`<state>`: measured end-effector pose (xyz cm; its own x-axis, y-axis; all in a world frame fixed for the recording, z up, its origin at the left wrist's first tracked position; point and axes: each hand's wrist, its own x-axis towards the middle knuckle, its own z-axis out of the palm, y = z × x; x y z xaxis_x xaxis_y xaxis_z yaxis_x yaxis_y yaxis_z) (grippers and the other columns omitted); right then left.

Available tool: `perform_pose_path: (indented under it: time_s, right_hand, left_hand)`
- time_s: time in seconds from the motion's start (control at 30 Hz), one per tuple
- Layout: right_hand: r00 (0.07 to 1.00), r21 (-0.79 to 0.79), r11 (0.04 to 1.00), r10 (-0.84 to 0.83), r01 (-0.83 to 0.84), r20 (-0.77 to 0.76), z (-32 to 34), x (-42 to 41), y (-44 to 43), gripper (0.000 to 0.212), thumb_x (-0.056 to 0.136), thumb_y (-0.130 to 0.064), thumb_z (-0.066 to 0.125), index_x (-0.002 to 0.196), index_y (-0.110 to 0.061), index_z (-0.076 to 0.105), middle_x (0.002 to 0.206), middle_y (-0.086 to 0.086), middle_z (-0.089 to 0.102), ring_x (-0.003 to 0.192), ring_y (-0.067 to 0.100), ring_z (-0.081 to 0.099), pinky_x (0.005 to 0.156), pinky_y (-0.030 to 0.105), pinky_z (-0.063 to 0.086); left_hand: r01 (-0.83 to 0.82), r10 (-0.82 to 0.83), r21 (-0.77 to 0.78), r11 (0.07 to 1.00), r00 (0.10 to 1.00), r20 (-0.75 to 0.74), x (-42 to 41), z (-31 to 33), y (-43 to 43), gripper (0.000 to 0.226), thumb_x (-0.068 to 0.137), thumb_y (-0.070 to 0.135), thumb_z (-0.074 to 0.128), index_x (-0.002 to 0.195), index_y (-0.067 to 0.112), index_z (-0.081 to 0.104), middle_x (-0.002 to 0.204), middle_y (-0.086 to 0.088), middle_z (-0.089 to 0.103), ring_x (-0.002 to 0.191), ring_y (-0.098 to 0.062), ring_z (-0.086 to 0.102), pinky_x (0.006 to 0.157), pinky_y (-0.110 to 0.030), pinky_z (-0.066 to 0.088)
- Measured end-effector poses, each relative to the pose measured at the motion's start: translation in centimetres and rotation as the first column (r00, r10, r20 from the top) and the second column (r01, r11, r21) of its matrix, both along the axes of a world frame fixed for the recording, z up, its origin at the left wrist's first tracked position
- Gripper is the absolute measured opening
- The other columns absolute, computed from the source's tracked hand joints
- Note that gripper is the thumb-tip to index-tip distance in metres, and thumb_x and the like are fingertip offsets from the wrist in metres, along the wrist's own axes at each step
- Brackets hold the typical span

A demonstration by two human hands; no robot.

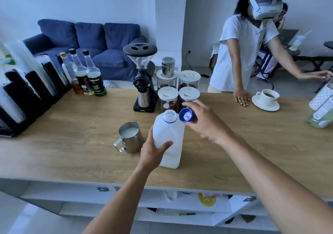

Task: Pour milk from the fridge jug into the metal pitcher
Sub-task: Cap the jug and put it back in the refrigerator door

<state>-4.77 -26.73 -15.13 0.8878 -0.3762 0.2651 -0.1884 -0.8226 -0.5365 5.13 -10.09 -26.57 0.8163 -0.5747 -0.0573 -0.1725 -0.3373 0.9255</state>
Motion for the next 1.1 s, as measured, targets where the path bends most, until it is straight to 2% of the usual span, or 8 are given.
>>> perform_pose_path:
  time_s: [0.1, 0.2, 0.37, 0.47, 0.6, 0.8, 0.97, 1.1]
  right_hand:
    - [0.991, -0.067, 0.996, 0.047, -0.055, -0.128, 1.5, 0.4, 0.9, 0.058, 0.082, -0.016, 0.068, 0.135, -0.023, 0.045, 0.126, -0.004, 0.05, 0.101, 0.012, 0.055, 0.082, 0.026, 0.046]
    - [0.986, -0.018, 0.995, 0.097, -0.1, -0.134, 2.3, 0.9, 1.6, 0.054, 0.08, -0.018, 0.07, 0.13, -0.024, 0.049, 0.12, -0.007, 0.051, 0.107, 0.013, 0.053, 0.092, 0.03, 0.047]
    - [0.966, -0.053, 0.986, 0.145, -0.16, -0.215, 3.2, 2.0, 2.6, 0.04, 0.082, -0.027, 0.066, 0.121, -0.027, 0.057, 0.121, -0.014, 0.053, 0.097, 0.009, 0.05, 0.09, 0.036, 0.047]
    - [0.931, -0.113, 0.97, 0.169, -0.215, -0.323, 3.9, 2.7, 2.9, 0.042, 0.084, -0.025, 0.063, 0.126, -0.028, 0.057, 0.128, -0.014, 0.051, 0.111, 0.014, 0.051, 0.093, 0.042, 0.046]
    - [0.875, -0.151, 0.947, 0.192, -0.284, -0.444, 5.1, 3.2, 2.7, 0.043, 0.089, -0.019, 0.062, 0.131, -0.026, 0.054, 0.136, -0.012, 0.048, 0.122, 0.015, 0.045, 0.1, 0.035, 0.041]
    - [0.862, -0.155, 0.943, 0.192, -0.294, -0.469, 5.1, 3.6, 2.5, 0.045, 0.088, -0.013, 0.064, 0.128, -0.031, 0.056, 0.135, -0.014, 0.05, 0.12, 0.017, 0.048, 0.098, 0.039, 0.043]
    - [0.884, -0.191, 0.954, 0.123, -0.23, -0.45, 4.8, 3.6, 3.2, 0.042, 0.087, -0.02, 0.066, 0.127, -0.028, 0.057, 0.122, -0.006, 0.055, 0.107, 0.022, 0.054, 0.085, 0.041, 0.05]
    - [0.893, -0.22, 0.951, 0.103, -0.217, -0.438, 5.0, 3.2, 3.7, 0.04, 0.09, -0.022, 0.064, 0.129, -0.021, 0.056, 0.122, -0.003, 0.054, 0.111, 0.022, 0.052, 0.09, 0.043, 0.048]
  left_hand:
    - [0.015, -0.015, -0.013, 1.0, 1.0, -0.002, -0.6, 0.1, 0.3, 0.074, 0.077, 0.045, 0.076, 0.139, 0.044, 0.036, 0.114, 0.02, 0.065, 0.108, -0.012, 0.061, 0.094, -0.039, 0.051]
    - [0.038, -0.039, -0.033, 0.999, 0.999, -0.007, -1.0, 0.1, 0.5, 0.075, 0.075, 0.048, 0.074, 0.139, 0.047, 0.036, 0.115, 0.02, 0.066, 0.107, -0.008, 0.061, 0.095, -0.041, 0.051]
    - [0.053, -0.054, -0.033, 0.998, 0.998, -0.016, -1.0, 0.0, 0.8, 0.074, 0.078, 0.045, 0.074, 0.139, 0.05, 0.033, 0.114, 0.02, 0.064, 0.107, -0.008, 0.059, 0.096, -0.042, 0.051]
    - [0.056, -0.058, -0.042, 0.998, 0.998, -0.034, -0.9, -0.1, 0.8, 0.075, 0.074, 0.049, 0.074, 0.138, 0.052, 0.033, 0.114, 0.019, 0.065, 0.107, -0.01, 0.06, 0.096, -0.044, 0.051]
    - [0.067, -0.069, -0.046, 0.997, 0.997, -0.036, -0.8, -0.1, 0.8, 0.074, 0.074, 0.049, 0.073, 0.136, 0.057, 0.033, 0.115, 0.023, 0.064, 0.11, -0.008, 0.059, 0.097, -0.043, 0.05]
    - [0.082, -0.083, -0.045, 0.996, 0.996, -0.028, -0.8, 0.1, 1.0, 0.075, 0.074, 0.049, 0.072, 0.136, 0.058, 0.032, 0.118, 0.025, 0.063, 0.113, -0.007, 0.057, 0.098, -0.042, 0.049]
    - [0.096, -0.098, -0.048, 0.994, 0.995, -0.03, -0.5, 0.1, 1.2, 0.073, 0.076, 0.045, 0.073, 0.136, 0.058, 0.033, 0.116, 0.024, 0.064, 0.111, -0.005, 0.058, 0.098, -0.042, 0.05]
    - [0.103, -0.105, -0.047, 0.994, 0.994, -0.035, -0.4, 0.1, 1.2, 0.073, 0.076, 0.043, 0.073, 0.137, 0.055, 0.034, 0.116, 0.022, 0.064, 0.11, -0.006, 0.059, 0.096, -0.043, 0.051]
